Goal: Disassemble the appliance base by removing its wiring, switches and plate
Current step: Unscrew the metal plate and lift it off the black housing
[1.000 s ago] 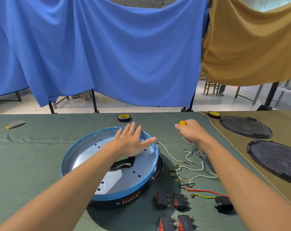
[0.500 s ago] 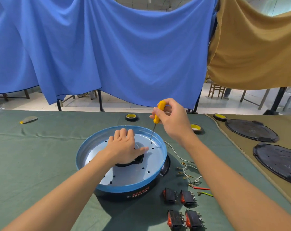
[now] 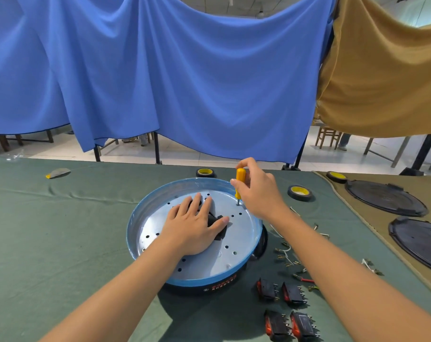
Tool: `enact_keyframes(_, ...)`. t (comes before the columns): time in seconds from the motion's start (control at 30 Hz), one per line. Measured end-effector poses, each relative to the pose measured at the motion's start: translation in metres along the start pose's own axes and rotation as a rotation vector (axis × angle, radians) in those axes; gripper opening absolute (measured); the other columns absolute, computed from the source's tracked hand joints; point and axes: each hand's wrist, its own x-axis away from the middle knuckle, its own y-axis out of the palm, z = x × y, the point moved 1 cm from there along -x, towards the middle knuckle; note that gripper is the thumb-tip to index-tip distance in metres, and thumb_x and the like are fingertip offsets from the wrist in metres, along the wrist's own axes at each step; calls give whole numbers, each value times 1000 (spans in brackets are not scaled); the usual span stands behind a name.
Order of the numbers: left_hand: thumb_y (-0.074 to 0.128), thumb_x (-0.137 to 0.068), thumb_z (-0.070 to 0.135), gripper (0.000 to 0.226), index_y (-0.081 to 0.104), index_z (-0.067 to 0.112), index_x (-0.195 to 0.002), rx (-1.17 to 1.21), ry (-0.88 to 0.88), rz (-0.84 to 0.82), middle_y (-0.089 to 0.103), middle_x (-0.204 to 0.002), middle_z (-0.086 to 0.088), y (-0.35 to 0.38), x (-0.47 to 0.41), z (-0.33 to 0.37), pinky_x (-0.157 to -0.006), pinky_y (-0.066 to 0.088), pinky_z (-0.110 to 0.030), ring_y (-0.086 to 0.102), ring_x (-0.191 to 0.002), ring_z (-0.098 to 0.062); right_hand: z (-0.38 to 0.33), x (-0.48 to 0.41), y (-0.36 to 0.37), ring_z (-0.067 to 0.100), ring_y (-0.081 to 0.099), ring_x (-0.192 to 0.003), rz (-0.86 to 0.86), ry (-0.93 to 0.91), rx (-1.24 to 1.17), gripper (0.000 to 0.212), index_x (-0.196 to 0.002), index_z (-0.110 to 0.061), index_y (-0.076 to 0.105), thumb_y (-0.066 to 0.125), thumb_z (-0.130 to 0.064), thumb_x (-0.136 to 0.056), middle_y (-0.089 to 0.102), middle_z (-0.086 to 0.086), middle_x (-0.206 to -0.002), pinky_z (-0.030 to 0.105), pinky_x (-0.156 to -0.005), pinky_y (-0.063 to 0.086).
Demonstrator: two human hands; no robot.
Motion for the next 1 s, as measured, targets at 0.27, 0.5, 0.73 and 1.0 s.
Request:
enact_keyframes(0.27,2,-79,79,87,-6,34,-153,23,-22,33,-9,-162,4,-3,3,-1,-118,-3,-41,-8,-149,-19,-11,-2,-4,24,58,-89,10,-87,105,15,-107,-21,52,58,-29,-95,63,4,-91,39,-74,51)
enact_keyframes(0.5,11,-87,76,80,1,32,-153,56,-49,71,-3,-163,3,-3,4,-6,-117,2,-41,-3,-148,-19,-49,-4,-42,23,66,-71,396,-171,-148,15,-111,-9,54,53,-15,-98,67,6,-76,44,-73,53)
enact_keyframes(0.73,15,-83,81,87,5,30,-154,24,-210,-13,-8,-162,-8,-6,-3,-10,-116,-3,-51,-6,-148,-27,-42,-7,-64,7,66,-70,311,-43,-273,14,-113,-17,49,46,-14,-100,60,-5,-81,27,-70,55)
enact_keyframes(1.0,17,-86,76,77,42,21,-134,-23,-8,217,54,-134,-2,-41,19,18,-102,30,-44,45,-125,-24,-7,6,-46,14,65,-80,76,74,-155,15,-112,-25,46,43,-16,-101,61,9,-100,30,-75,51)
